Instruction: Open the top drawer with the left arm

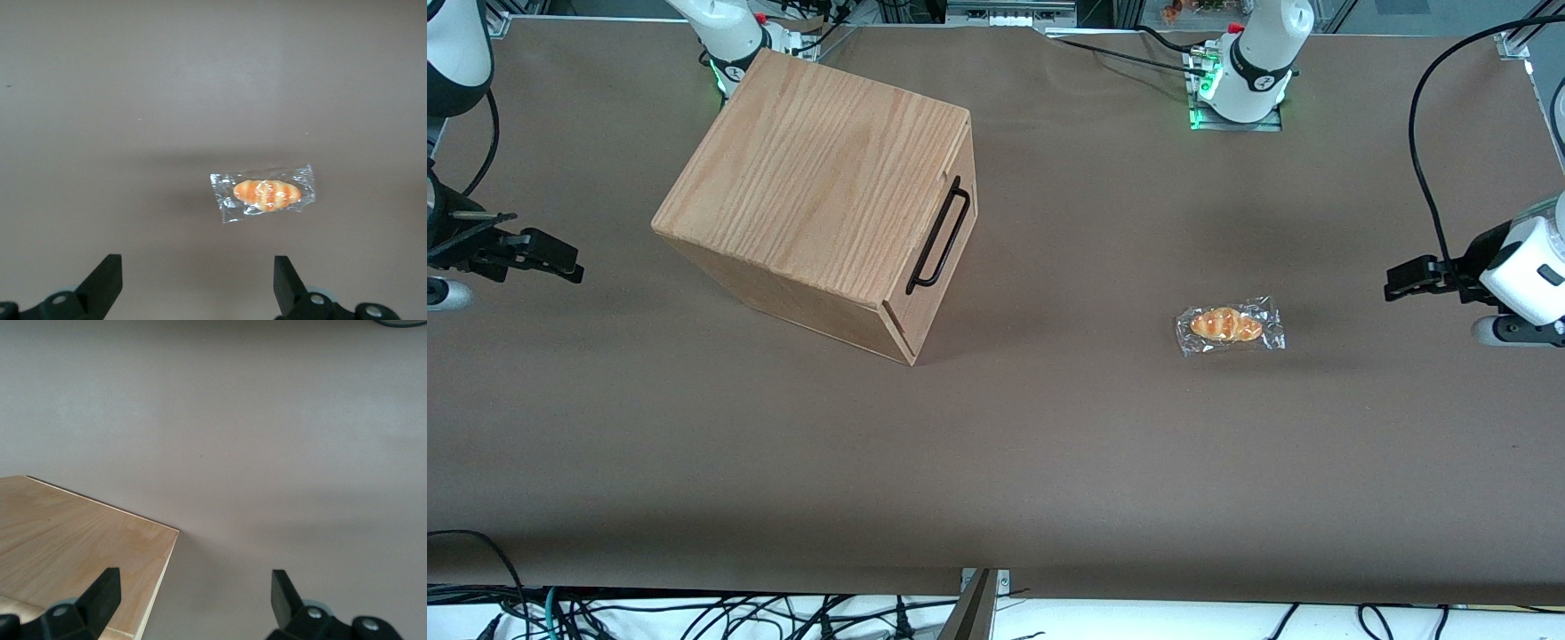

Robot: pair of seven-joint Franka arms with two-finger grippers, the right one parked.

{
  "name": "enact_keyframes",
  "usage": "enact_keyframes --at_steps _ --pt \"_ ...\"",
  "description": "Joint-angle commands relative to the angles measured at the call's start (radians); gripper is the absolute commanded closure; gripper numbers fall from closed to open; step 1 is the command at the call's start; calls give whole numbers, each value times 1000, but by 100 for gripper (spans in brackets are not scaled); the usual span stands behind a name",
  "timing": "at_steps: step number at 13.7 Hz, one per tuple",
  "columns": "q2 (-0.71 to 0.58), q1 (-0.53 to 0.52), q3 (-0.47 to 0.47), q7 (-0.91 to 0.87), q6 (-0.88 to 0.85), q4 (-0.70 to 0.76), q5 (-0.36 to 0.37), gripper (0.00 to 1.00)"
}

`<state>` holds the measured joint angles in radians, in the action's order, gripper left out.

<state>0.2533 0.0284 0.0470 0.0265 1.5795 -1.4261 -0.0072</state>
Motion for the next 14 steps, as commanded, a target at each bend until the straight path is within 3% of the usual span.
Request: enact_keyframes --at_steps 1,4,10,14 --pt "-9 1 -27 -10 -1 6 -19 0" --pt "-8 2 -59 -28 -1 4 -89 0" --pt "1 13 -272 -271 -3 3 -91 0" --pt "26 144 -328 -482 2 4 -83 0"
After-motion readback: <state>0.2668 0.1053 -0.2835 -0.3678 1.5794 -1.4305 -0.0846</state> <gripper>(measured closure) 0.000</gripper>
